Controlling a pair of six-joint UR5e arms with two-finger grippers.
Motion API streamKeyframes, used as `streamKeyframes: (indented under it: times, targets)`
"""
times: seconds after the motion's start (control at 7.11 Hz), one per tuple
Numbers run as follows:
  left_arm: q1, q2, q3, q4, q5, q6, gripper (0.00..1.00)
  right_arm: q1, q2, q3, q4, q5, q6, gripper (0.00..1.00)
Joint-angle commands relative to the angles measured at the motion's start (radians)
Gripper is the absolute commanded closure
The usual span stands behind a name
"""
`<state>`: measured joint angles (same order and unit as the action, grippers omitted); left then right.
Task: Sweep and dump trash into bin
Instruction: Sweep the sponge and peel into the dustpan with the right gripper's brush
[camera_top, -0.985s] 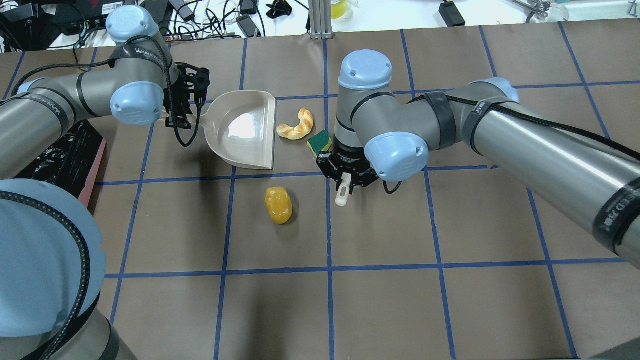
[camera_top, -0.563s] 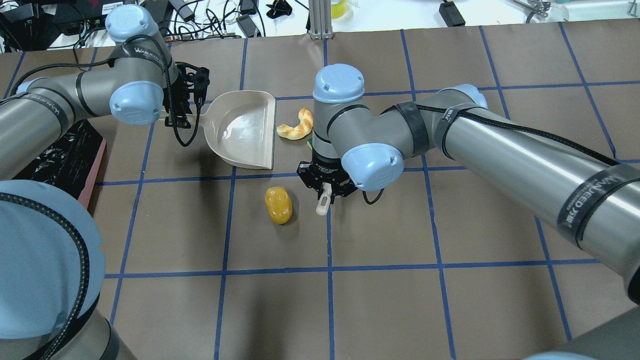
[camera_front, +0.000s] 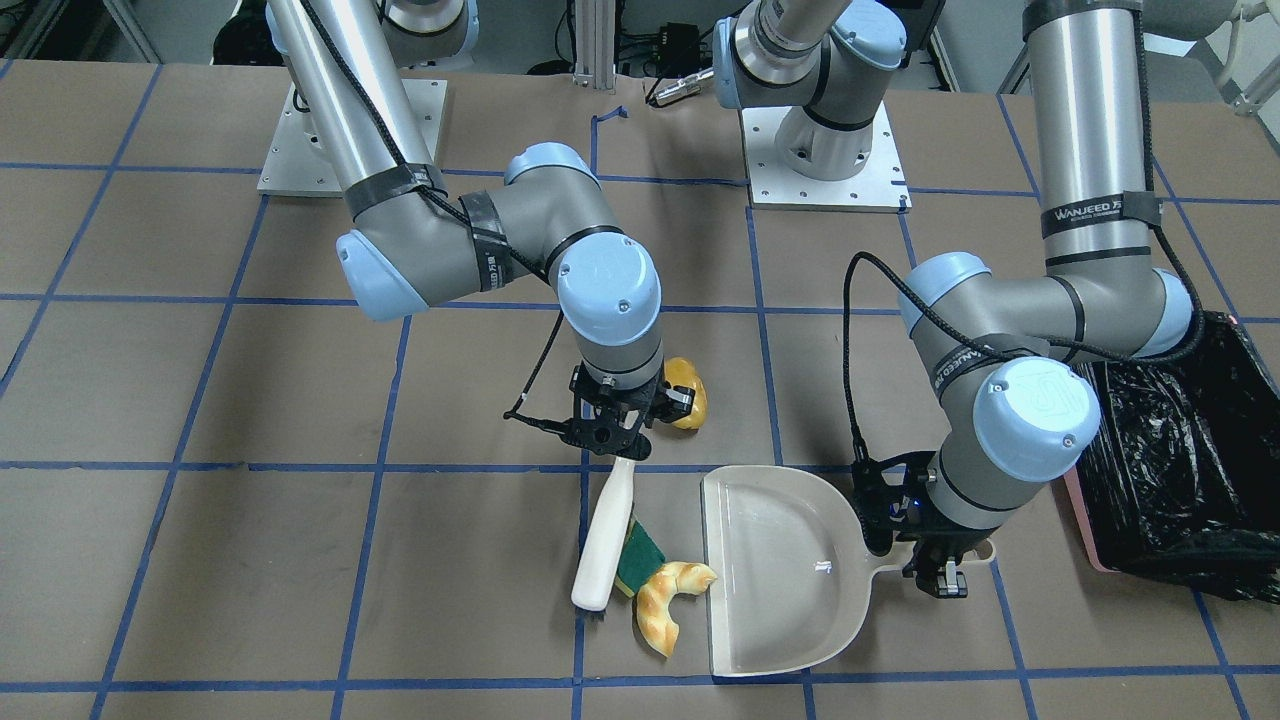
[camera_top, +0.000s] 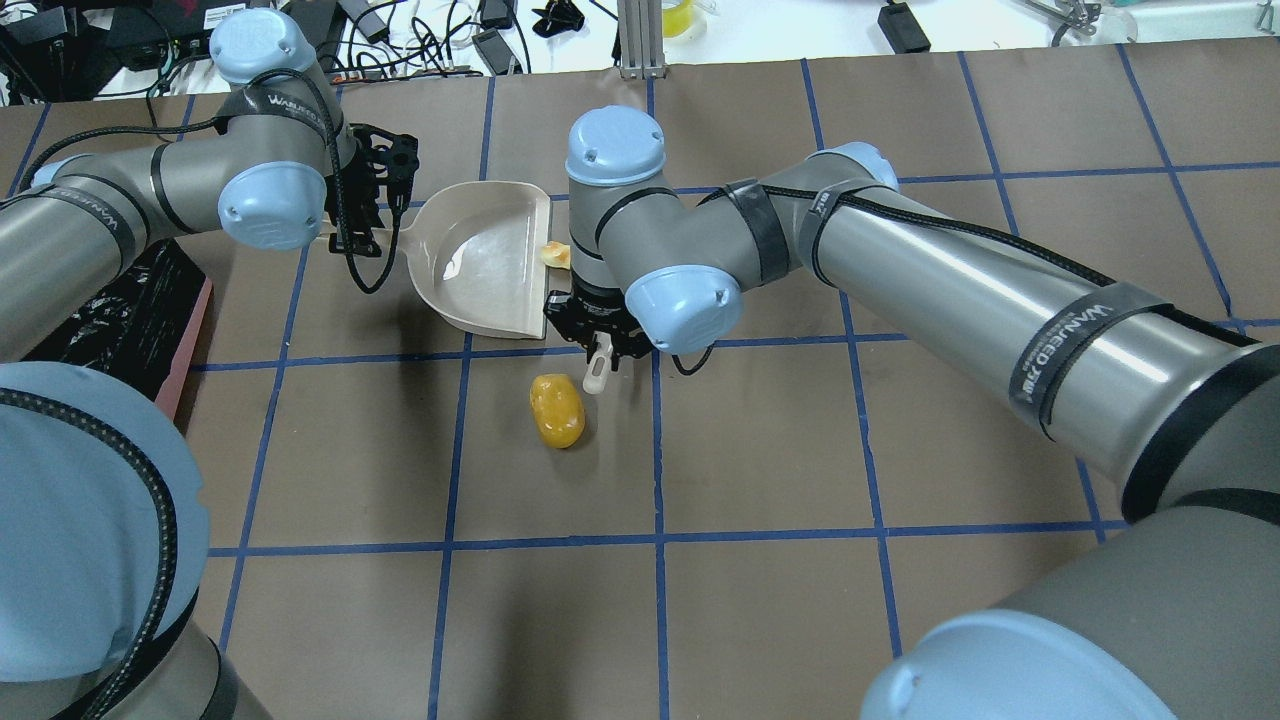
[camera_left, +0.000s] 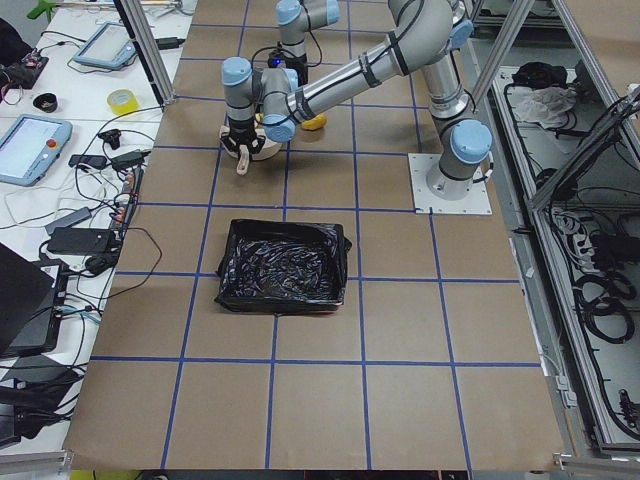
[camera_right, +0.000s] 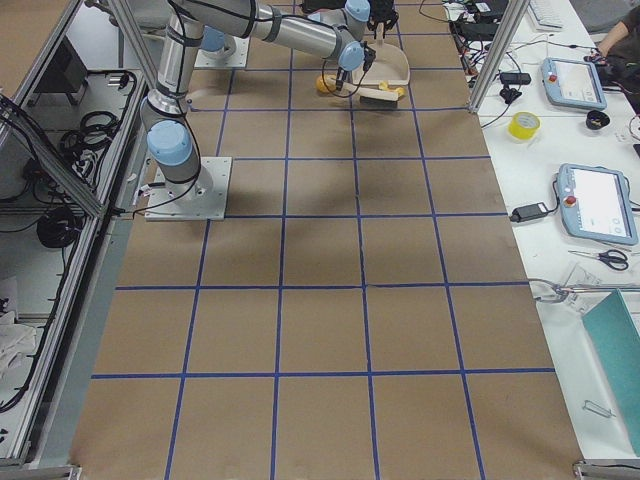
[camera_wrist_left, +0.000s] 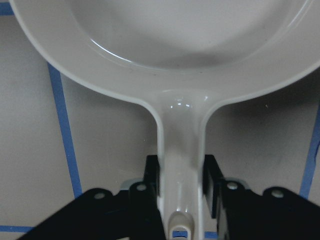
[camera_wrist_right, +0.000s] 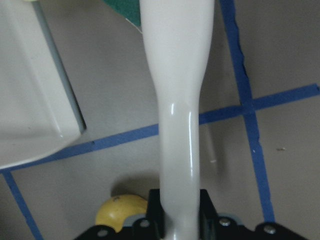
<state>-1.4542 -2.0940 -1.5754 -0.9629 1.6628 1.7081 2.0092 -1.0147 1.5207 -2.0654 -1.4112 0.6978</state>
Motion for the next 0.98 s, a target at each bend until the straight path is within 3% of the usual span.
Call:
streamKeyframes:
  times: [0.0,0.56,0.84]
  targets:
    - [0.0,0.002,-0.002,0.0,0.0,-0.001,1.0,0.011,0.079,-0.117,-0.027,0.0,-0.012,1.0]
    - [0.0,0.003,-0.002,0.0,0.0,0.001,1.0,0.117,0.211,-0.298,-0.029,0.008,0.047,1.0]
    - [0.0,0.005,-0.002,0.001,-0.002,-0.002,1.0,0.153,0.214,-0.321,-0.029,0.047,0.101,1.0]
